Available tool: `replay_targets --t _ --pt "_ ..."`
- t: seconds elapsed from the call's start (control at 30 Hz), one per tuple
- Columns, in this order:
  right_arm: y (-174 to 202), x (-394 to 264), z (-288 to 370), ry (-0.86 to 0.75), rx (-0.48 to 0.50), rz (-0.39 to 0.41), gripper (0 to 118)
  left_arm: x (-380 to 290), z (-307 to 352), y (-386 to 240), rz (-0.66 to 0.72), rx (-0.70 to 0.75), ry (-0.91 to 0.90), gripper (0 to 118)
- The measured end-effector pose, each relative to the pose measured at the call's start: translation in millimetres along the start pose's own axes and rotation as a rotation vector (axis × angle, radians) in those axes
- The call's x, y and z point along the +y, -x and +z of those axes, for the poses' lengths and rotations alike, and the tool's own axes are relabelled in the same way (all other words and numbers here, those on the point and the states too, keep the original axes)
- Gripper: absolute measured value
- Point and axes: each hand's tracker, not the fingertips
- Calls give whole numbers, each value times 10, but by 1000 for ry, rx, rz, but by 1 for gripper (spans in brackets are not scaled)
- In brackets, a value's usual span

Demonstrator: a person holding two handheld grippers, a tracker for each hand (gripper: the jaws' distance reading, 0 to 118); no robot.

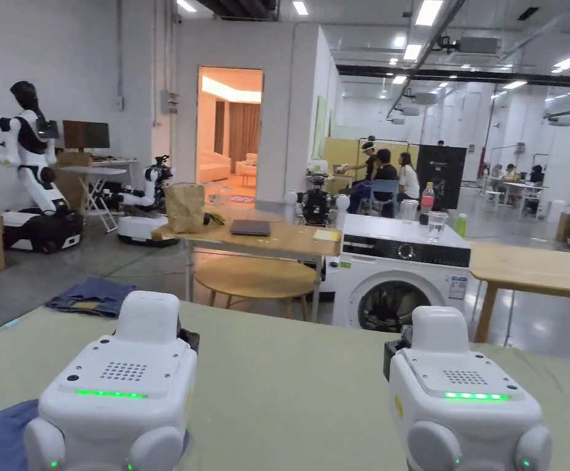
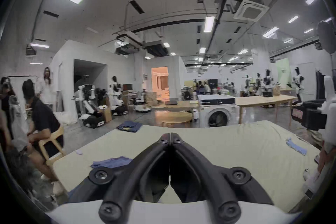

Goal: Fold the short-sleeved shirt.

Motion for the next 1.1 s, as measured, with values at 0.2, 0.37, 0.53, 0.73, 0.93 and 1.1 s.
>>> replay_targets --t 0.2,0.37,0.53,0.73,0.93,1.1 --pt "1314 -238 -3 32 348 21 0 -338 503 1215 8 264 127 0" --pt "1736 -440 -99 72 429 58 0 -800 518 1739 93 315 286 0" --pt "1748 -561 -431 115 413 64 0 -1108 -130 1732 82 198 450 0" --pt "1683 -784 -881 193 367 71 0 -1648 -1656 1586 135 -39 646 116" --pt "1527 -1014 -1264 244 295 98 0 -2221 -2653 1277 108 -12 911 116" --pt "1282 -1223 -1551 330 256 58 0 -2702 -3089 1061 105 -71 983 107"
